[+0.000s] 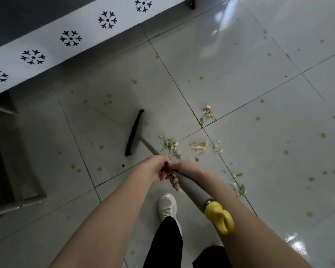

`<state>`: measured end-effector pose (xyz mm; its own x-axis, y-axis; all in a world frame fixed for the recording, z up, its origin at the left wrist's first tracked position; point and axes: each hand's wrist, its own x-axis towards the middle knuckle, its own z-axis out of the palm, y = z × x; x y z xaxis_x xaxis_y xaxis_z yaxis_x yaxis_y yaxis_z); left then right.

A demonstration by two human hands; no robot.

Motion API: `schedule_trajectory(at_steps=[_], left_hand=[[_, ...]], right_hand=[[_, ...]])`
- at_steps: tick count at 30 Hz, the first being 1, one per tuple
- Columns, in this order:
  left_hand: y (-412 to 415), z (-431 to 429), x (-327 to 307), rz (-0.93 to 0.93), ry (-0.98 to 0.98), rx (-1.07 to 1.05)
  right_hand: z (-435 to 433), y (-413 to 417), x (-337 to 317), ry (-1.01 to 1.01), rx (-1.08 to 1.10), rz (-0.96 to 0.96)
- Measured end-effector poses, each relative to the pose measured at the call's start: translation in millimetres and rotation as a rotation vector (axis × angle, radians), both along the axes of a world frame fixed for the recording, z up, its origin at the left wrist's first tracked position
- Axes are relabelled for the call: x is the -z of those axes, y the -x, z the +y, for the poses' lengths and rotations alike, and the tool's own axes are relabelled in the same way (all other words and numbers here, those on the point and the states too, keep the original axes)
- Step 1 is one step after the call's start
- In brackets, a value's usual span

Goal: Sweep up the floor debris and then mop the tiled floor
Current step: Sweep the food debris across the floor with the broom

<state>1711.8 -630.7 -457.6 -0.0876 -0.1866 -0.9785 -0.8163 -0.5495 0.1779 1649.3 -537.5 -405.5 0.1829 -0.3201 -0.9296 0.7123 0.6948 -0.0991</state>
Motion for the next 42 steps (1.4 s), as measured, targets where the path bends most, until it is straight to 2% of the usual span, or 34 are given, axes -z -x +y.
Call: schedule_trajectory(at_steps=[7, 13, 19, 25, 29, 32, 37, 42], left_hand=[[7, 111, -13, 0.027, -0.173, 0.021], [12, 213, -26, 0.079, -0.254, 0.191], [-2, 292, -46, 0.145, -0.217, 0.138], [-39, 266, -42, 0.014, -0.105, 0.151], [-64, 227, -31, -0.061, -0.106, 0.151], [-69, 223, -30, -0.104, -0.127, 0.243], [-47, 277, -27, -0.037, -0.285, 0.242], [-12, 342, -40, 0.072, -0.356, 0.235]], right_hand=[[112, -4, -18, -0.130, 0.009, 0.052], [214, -8, -45, -0.188, 0.098, 0.130], [296, -21, -63, -0.178, 0.137, 0.084], [279, -53, -50, -0.070, 0.102, 0.002], [238, -76, -33, -0.041, 0.063, 0.017], [233, -81, -24, -0.065, 0.007, 0.013], [285, -60, -30, -0.169, -0.007, 0.047], [345, -28, -52, -0.262, 0.009, 0.077]])
